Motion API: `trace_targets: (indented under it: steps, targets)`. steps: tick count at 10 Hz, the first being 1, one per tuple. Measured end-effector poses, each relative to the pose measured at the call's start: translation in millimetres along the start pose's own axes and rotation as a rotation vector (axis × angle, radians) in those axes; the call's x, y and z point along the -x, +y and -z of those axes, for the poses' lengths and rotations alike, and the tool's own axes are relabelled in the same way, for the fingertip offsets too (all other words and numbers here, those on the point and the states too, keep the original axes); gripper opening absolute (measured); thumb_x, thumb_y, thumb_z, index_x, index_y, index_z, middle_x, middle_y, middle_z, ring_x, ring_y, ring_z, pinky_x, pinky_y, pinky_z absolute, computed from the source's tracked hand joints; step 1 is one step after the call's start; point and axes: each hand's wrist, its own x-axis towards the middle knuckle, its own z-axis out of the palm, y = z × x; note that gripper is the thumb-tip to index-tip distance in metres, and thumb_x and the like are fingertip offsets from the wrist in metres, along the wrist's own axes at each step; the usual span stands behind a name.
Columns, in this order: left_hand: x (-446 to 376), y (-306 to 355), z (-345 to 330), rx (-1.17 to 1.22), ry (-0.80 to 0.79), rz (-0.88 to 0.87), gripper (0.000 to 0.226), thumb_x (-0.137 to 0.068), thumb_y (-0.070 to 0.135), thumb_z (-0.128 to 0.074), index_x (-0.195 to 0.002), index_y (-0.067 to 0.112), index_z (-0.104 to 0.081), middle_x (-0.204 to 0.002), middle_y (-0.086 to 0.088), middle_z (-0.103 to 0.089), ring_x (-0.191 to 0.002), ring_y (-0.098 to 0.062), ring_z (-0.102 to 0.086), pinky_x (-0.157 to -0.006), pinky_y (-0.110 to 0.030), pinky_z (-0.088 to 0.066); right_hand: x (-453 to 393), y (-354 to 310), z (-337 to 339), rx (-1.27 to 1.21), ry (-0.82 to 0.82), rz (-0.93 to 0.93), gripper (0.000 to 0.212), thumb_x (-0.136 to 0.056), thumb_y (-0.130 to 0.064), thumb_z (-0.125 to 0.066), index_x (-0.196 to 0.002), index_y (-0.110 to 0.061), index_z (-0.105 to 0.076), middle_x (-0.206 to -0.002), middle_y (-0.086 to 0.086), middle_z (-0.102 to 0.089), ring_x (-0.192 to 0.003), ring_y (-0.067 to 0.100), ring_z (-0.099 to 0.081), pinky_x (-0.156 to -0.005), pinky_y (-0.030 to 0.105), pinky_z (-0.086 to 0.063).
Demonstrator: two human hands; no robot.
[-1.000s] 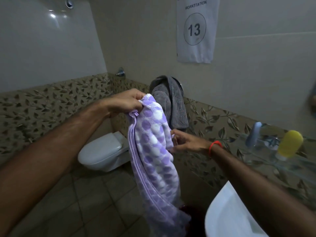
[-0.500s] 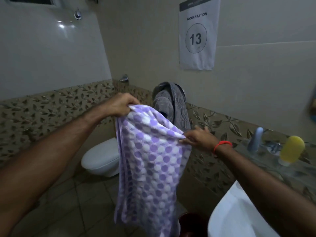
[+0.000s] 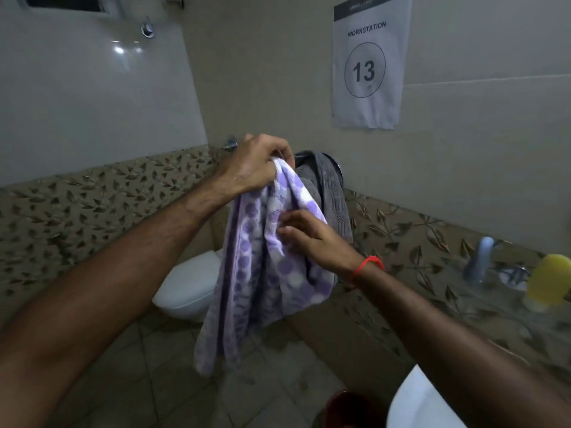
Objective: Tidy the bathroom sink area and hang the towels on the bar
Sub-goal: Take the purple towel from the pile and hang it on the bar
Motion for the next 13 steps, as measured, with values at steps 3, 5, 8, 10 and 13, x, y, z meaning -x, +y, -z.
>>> trace_targets:
  steps: [3,5,8,10,13]
  targets:
    - [7,-12,31,0.291,-0.053,-0.123,0.046,-0.064,0.001,-0.042,-0.085,0.026,-0.075,-0.086,0.004,-0.078,-0.080,-0.006,-0.071,-0.077,-0.020,-0.053,-19,-7,38,0.214,0.046,0.215,0.030,-0.090,-0.005,-0.052,-0.115,-0.008,-0.070,-0.117,0.009,-0.071,-0.109,0.023,-0.066,-0.097,0.036,-0.052]
    - [15,-93,1,-0.018,-0.205,0.015,0.046,-0.071,-0.007,-0.051,-0.099,0.017,-0.079,-0.096,-0.002,-0.079,-0.092,-0.010,-0.072,-0.087,-0.032,-0.056,-19,40,76,0.754,-0.350,-0.605,0.065,-0.099,-0.066,-0.030,-0.143,-0.023,-0.052,-0.141,-0.007,-0.048,-0.137,0.018,-0.043,-0.119,0.036,-0.029]
    - [2,-98,-21,-0.270,0.071,0.193,0.030,-0.080,0.026,-0.057,-0.105,0.027,-0.075,-0.091,-0.010,-0.077,-0.087,-0.032,-0.073,-0.070,-0.036,-0.055,-53,17,129,1.164,0.441,0.254,0.029,-0.087,-0.027,-0.069,-0.109,-0.010,-0.061,-0.110,0.018,-0.064,-0.102,0.038,-0.060,-0.085,0.043,-0.049]
    - [130,-65,-129,-0.354,-0.110,-0.098,0.016,-0.083,0.012,-0.072,-0.095,0.019,-0.079,-0.090,-0.007,-0.076,-0.084,-0.027,-0.069,-0.065,-0.024,-0.043,38,104,74,1.224,-0.440,-0.018,0.027,-0.094,-0.016,-0.055,-0.115,-0.002,-0.063,-0.112,0.017,-0.064,-0.101,0.030,-0.063,-0.090,0.042,-0.049]
    - [98,-102,-130,-0.095,-0.178,0.507,0.027,-0.081,0.013,-0.048,-0.072,0.032,-0.065,-0.080,-0.001,-0.065,-0.086,-0.032,-0.068,-0.075,-0.039,-0.054,21,100,98,1.192,-0.143,-0.123,0.038,-0.083,-0.044,-0.067,-0.114,-0.023,-0.060,-0.110,0.008,-0.072,-0.108,0.035,-0.064,-0.087,0.040,-0.037]
